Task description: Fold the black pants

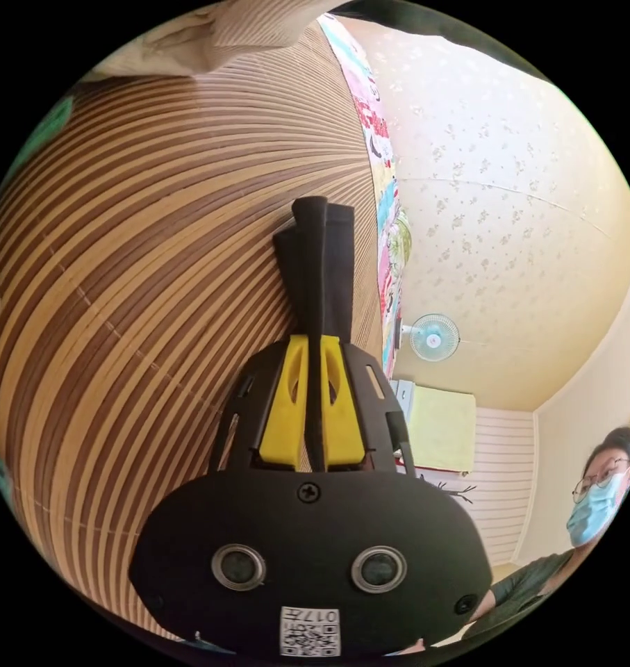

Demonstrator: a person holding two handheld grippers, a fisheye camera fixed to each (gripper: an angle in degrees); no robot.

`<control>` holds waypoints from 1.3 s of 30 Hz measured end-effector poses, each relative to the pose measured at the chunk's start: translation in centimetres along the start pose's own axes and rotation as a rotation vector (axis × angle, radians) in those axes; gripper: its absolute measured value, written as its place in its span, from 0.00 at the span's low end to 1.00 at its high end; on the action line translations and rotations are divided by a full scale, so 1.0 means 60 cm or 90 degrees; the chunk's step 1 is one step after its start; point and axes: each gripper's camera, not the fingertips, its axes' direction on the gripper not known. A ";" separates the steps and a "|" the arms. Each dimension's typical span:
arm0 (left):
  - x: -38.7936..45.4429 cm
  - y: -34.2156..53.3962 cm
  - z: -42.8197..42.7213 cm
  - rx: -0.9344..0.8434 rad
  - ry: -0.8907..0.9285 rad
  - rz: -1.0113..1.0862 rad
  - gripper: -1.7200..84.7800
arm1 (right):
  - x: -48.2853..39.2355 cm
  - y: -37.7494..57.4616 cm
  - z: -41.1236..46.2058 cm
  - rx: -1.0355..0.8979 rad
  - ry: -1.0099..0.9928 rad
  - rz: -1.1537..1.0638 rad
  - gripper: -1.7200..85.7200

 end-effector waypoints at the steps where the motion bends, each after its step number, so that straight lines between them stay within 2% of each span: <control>1: -0.001 0.002 0.003 -0.003 -0.002 0.001 0.05 | -0.006 -0.008 0.003 -0.002 -0.003 -0.010 0.03; 3: -0.002 0.006 0.006 -0.008 0.018 0.014 0.05 | -0.022 -0.043 0.010 -0.017 0.004 -0.051 0.04; 5: -0.002 0.010 0.010 -0.022 0.095 0.036 0.04 | -0.022 -0.069 0.003 -0.025 0.011 -0.082 0.05; 9: -0.009 0.024 0.015 -0.030 0.087 0.054 0.05 | 0.029 -0.097 -0.050 -0.016 0.030 -0.092 0.06; 13: -0.046 0.066 0.008 0.020 -0.077 -0.012 0.09 | 0.114 -0.061 -0.094 -0.039 0.005 -0.033 0.06; 16: -0.012 0.113 0.026 0.022 -0.166 0.065 0.12 | 0.207 0.011 -0.125 -0.060 -0.055 0.081 0.07; 18: 0.024 0.149 0.058 0.000 -0.228 0.140 0.14 | 0.288 0.082 -0.142 -0.056 -0.138 0.214 0.09; 21: 0.087 0.200 0.151 -0.115 -0.194 0.314 0.15 | 0.366 0.162 -0.149 -0.007 -0.283 0.362 0.11; 23: 0.131 0.222 0.250 -0.268 -0.093 0.451 0.14 | 0.391 0.192 -0.143 0.025 -0.350 0.427 0.12; 28: 0.197 0.230 0.477 -0.565 -0.035 0.595 0.15 | 0.401 0.189 -0.115 0.107 -0.475 0.495 0.15; 33: 0.235 0.277 0.683 -0.787 -0.145 0.731 0.20 | 0.391 0.157 -0.080 0.196 -0.537 0.562 0.17; 35: 0.225 0.332 0.765 -0.939 -0.181 0.777 0.21 | 0.385 0.150 -0.072 0.218 -0.549 0.578 0.17; 39: 0.181 0.409 0.842 -1.064 -0.310 0.859 0.20 | 0.382 0.137 -0.062 0.239 -0.564 0.595 0.17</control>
